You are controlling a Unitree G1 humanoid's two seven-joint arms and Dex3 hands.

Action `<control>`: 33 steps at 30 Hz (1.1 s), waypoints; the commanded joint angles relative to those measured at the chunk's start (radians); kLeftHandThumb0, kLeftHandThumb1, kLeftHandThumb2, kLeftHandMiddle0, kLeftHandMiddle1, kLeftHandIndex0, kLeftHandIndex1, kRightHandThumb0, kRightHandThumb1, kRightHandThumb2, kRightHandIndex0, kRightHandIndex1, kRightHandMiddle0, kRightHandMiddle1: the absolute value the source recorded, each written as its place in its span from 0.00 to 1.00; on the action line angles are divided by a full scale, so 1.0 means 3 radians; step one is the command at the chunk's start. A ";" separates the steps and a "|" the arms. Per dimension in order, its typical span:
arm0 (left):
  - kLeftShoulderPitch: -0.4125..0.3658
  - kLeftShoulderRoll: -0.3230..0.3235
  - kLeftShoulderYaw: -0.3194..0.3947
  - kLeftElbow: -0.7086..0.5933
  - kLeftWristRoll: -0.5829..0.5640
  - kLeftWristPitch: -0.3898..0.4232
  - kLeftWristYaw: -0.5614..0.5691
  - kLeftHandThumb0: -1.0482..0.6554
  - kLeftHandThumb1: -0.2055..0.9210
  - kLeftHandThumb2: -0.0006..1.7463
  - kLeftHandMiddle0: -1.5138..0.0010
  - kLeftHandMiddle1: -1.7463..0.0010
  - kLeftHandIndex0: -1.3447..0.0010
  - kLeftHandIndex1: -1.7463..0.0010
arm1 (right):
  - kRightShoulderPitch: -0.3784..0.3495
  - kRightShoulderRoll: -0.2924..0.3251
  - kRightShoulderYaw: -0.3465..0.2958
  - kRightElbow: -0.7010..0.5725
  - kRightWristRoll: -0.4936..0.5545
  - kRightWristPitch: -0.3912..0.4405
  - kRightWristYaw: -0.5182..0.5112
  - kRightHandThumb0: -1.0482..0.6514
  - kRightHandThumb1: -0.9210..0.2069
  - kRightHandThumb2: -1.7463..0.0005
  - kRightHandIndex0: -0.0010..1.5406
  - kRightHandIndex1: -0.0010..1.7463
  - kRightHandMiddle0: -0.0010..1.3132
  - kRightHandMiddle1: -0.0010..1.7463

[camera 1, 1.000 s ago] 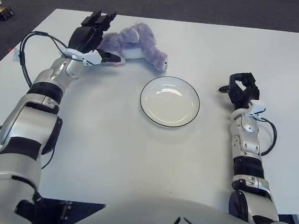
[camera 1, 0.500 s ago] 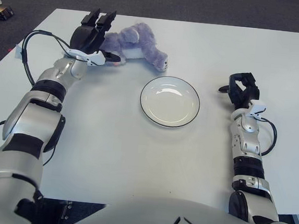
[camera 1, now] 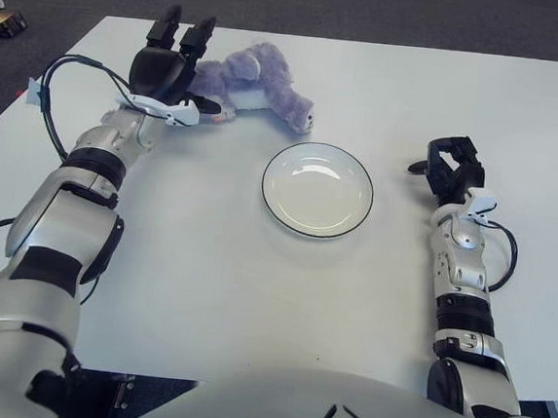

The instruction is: Put the doll into the plate.

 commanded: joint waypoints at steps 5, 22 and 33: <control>-0.0141 0.0020 -0.0024 0.0138 -0.0070 0.0086 -0.0479 0.11 0.82 0.00 1.00 1.00 0.90 0.97 | 0.0177 0.0058 0.0020 0.0000 -0.0003 0.0059 -0.0020 0.41 0.00 0.78 0.48 0.79 0.27 0.91; -0.0180 -0.0084 0.0017 0.0308 -0.0169 0.0205 -0.0708 0.12 0.80 0.00 1.00 1.00 0.90 0.98 | 0.0219 0.0054 0.0029 -0.0025 0.0007 0.0056 -0.0037 0.41 0.00 0.78 0.48 0.79 0.26 0.92; -0.0184 -0.0167 0.0115 0.0383 -0.0387 0.0260 -0.1108 0.13 0.80 0.00 1.00 1.00 0.89 0.98 | 0.0229 0.0047 0.0020 -0.0009 0.0022 0.0032 -0.0021 0.41 0.00 0.78 0.48 0.79 0.26 0.92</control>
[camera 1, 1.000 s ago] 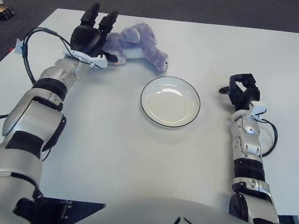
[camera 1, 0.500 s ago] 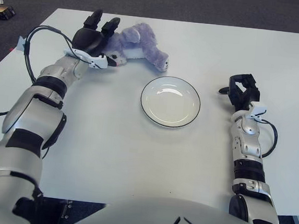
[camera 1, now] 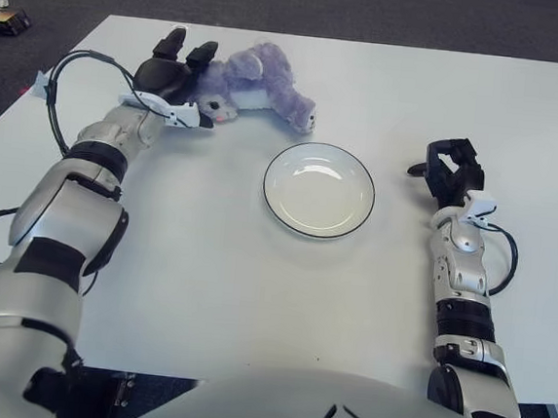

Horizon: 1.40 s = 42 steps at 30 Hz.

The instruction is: Put the doll into the plate.

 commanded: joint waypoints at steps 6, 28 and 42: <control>-0.0050 -0.0101 0.0233 0.0080 -0.0383 0.0109 -0.0687 0.13 0.80 0.00 1.00 1.00 0.88 0.97 | 0.0194 0.0041 -0.0021 0.0058 0.0024 -0.0007 0.0014 0.41 0.00 0.78 0.48 0.79 0.26 0.92; -0.0009 -0.0197 0.0278 0.0072 -0.0504 0.0193 -0.0697 0.14 0.80 0.00 1.00 1.00 0.87 0.98 | 0.0212 0.0046 -0.0036 0.0049 0.0038 -0.0027 0.0041 0.41 0.00 0.78 0.48 0.79 0.25 0.92; 0.0005 -0.0338 0.0344 0.0081 -0.0569 0.0246 -0.0526 0.18 0.80 0.00 0.95 0.99 0.84 0.98 | 0.0217 0.0054 -0.0037 0.0057 0.0043 -0.0045 0.0047 0.41 0.00 0.78 0.48 0.79 0.26 0.92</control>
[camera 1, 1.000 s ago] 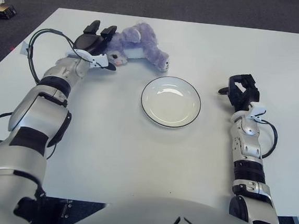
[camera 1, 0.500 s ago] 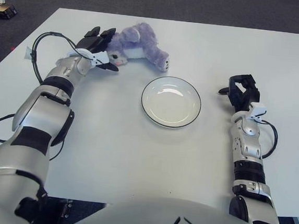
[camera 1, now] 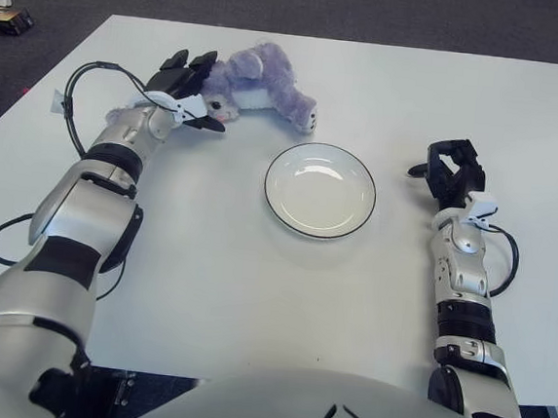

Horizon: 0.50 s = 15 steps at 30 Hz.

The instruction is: Put the doll into the plate.

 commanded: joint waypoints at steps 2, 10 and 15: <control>0.0025 -0.0125 0.0061 0.0034 -0.0044 0.0062 0.0230 0.19 0.81 0.00 0.91 0.99 0.81 0.97 | 0.0198 0.0062 -0.0016 0.0060 0.0041 -0.0028 0.0013 0.41 0.00 0.78 0.48 0.79 0.26 0.92; 0.0035 -0.0222 0.0165 0.0063 -0.0131 0.0057 0.0381 0.21 0.81 0.00 0.79 0.97 0.75 0.96 | 0.0212 0.0068 -0.0010 0.0050 0.0038 -0.0030 0.0009 0.41 0.00 0.78 0.48 0.79 0.26 0.92; 0.0043 -0.0264 0.0213 0.0071 -0.0181 0.0047 0.0426 0.22 0.81 0.00 0.78 0.97 0.74 0.96 | 0.0215 0.0073 -0.0008 0.0049 0.0036 -0.0032 0.0005 0.41 0.00 0.78 0.48 0.79 0.26 0.92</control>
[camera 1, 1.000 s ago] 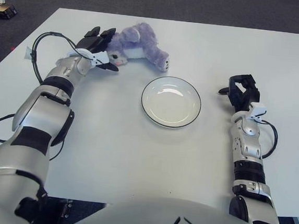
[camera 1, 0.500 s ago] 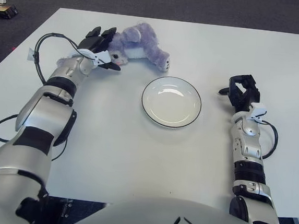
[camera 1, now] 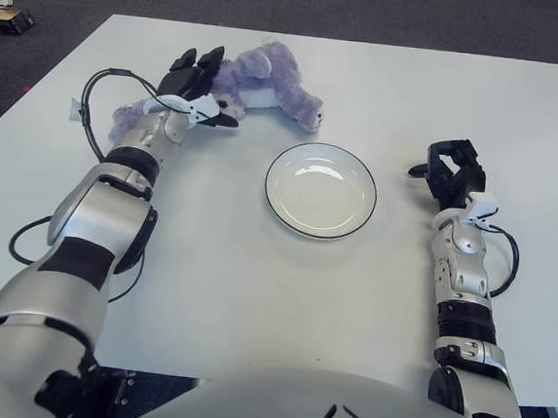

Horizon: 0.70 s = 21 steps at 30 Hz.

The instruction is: Put the doll into the plate.

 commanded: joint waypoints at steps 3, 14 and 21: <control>0.0054 -0.0106 0.0137 0.0054 -0.0124 -0.0022 0.0150 0.26 0.82 0.00 0.71 0.95 0.68 0.94 | 0.0192 0.0077 -0.0007 0.0053 0.0032 -0.0033 -0.0002 0.41 0.00 0.78 0.48 0.79 0.26 0.92; 0.0057 -0.0124 0.0148 0.0068 -0.0117 -0.0029 0.0204 0.28 0.83 0.00 0.67 0.94 0.64 0.93 | 0.0192 0.0077 -0.0009 0.0055 0.0033 -0.0034 -0.0001 0.41 0.00 0.78 0.48 0.79 0.26 0.91; 0.0089 -0.0172 0.0088 0.0081 -0.0040 -0.0092 0.0452 0.30 0.84 0.00 0.68 0.82 0.63 0.85 | 0.0194 0.0075 -0.0016 0.0041 0.0041 -0.0014 -0.0002 0.41 0.00 0.78 0.48 0.80 0.27 0.91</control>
